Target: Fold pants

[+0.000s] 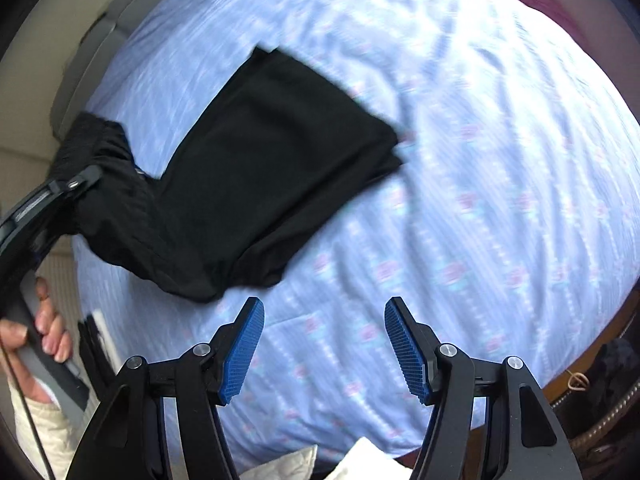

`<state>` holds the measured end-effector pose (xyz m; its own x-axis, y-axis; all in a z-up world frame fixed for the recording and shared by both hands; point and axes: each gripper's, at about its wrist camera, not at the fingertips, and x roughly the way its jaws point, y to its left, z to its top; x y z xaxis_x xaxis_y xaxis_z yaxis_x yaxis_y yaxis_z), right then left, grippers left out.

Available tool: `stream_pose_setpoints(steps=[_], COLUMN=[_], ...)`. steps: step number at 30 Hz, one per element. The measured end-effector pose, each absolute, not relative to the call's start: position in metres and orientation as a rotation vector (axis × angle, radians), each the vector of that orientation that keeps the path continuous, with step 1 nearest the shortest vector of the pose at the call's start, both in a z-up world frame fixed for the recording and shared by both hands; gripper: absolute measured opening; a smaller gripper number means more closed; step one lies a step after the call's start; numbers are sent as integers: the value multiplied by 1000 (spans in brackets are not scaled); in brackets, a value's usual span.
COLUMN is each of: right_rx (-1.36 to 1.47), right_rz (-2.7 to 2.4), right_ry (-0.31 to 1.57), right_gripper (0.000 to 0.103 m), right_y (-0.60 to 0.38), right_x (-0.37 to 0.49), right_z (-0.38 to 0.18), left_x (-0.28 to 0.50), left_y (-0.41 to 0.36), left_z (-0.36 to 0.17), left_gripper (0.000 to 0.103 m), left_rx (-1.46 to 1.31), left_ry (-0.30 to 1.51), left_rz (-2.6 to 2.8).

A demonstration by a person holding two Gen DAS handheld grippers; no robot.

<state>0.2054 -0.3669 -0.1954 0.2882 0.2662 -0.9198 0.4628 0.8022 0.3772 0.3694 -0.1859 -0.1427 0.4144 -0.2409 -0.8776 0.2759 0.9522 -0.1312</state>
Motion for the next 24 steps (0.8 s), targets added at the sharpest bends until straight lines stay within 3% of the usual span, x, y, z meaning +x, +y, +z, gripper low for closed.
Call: stream_pose_setpoints(steps=[10, 13, 15, 18, 24], right_rx=[788, 796, 797, 772, 625], right_rz=[-244, -263, -265, -248, -102], right_ry=[1292, 1305, 1310, 1298, 1241], right_gripper=[64, 64, 64, 64, 64], right_y=[-435, -446, -450, -450, -439], right_x=[176, 173, 175, 187, 238], right_z=[-223, -231, -233, -230, -215], left_x=[372, 372, 371, 364, 345], left_y=[-333, -346, -342, -314, -226], left_z=[-222, -224, -216, -185, -172], left_gripper=[25, 44, 63, 80, 84], left_rx=[231, 230, 189, 89, 112], left_ry=[1268, 1311, 1321, 1249, 1228], left_rz=[-390, -443, -460, -462, -378])
